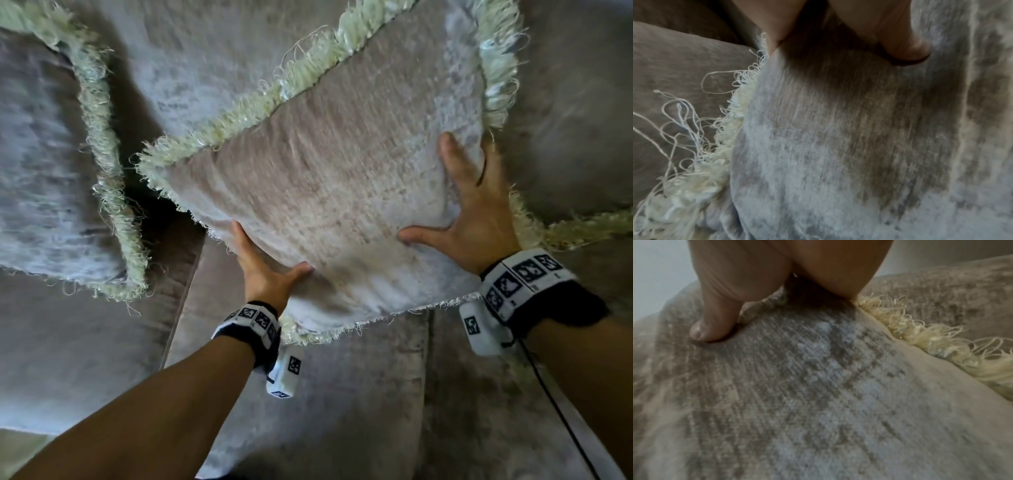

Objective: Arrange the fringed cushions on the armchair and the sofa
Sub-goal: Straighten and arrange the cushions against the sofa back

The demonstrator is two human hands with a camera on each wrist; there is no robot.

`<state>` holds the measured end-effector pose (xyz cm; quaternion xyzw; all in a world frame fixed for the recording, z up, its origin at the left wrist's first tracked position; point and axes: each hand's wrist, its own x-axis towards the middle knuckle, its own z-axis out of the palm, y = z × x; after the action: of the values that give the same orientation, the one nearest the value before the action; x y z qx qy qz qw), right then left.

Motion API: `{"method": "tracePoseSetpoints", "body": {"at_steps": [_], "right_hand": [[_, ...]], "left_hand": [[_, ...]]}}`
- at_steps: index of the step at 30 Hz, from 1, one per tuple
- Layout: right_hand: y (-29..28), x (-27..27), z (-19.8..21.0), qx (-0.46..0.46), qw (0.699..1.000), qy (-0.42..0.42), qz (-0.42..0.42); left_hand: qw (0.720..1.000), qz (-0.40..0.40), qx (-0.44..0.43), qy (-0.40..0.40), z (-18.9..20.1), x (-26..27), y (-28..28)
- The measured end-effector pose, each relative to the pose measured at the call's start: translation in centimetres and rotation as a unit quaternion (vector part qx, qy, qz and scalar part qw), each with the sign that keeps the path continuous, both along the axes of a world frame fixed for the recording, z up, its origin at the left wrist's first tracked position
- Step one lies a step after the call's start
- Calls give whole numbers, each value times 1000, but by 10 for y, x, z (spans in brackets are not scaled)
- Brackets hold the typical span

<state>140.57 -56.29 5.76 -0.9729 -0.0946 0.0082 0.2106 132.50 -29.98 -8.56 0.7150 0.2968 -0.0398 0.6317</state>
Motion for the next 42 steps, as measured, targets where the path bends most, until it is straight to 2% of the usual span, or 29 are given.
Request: {"method": "tracePoseSetpoints", "body": {"at_steps": [5, 8, 11, 14, 17, 20, 22, 24, 28, 32, 36, 39, 42], "right_hand": [[1, -3, 3, -1, 1000, -5, -8], [1, -12, 8, -10, 999, -44, -7], [7, -30, 17, -24, 996, -72, -56], [24, -52, 29, -50, 991, -45, -115], [43, -73, 45, -24, 986, 60, -151], [58, -94, 62, -59, 976, 162, -131], [67, -105, 76, -86, 965, 221, -116], [76, -114, 93, -85, 956, 255, -120], [93, -134, 129, -91, 955, 258, -114], [112, -160, 165, -90, 960, 250, -88], [133, -186, 198, -79, 969, 223, -72], [156, -214, 217, -64, 977, 198, -51], [181, -250, 230, -51, 980, 191, -18]], "left_hand": [[999, -22, 25, 30, 13, 0, 8], [997, -29, 62, 46, 30, -5, 18], [988, -56, 140, -11, 48, -10, 36], [969, -110, 217, -48, 77, -7, 53], [917, -230, 317, -74, 114, 4, 68], [829, -383, 403, -59, 153, 10, 77], [778, -448, 438, -43, 179, 11, 82], [750, -487, 447, -36, 205, 12, 88], [697, -552, 456, -41, 249, 4, 101], [693, -548, 466, -39, 290, -23, 124], [710, -515, 479, -31, 328, -62, 158], [729, -475, 492, -26, 356, -106, 187], [728, -454, 514, -6, 377, -157, 213]]}}
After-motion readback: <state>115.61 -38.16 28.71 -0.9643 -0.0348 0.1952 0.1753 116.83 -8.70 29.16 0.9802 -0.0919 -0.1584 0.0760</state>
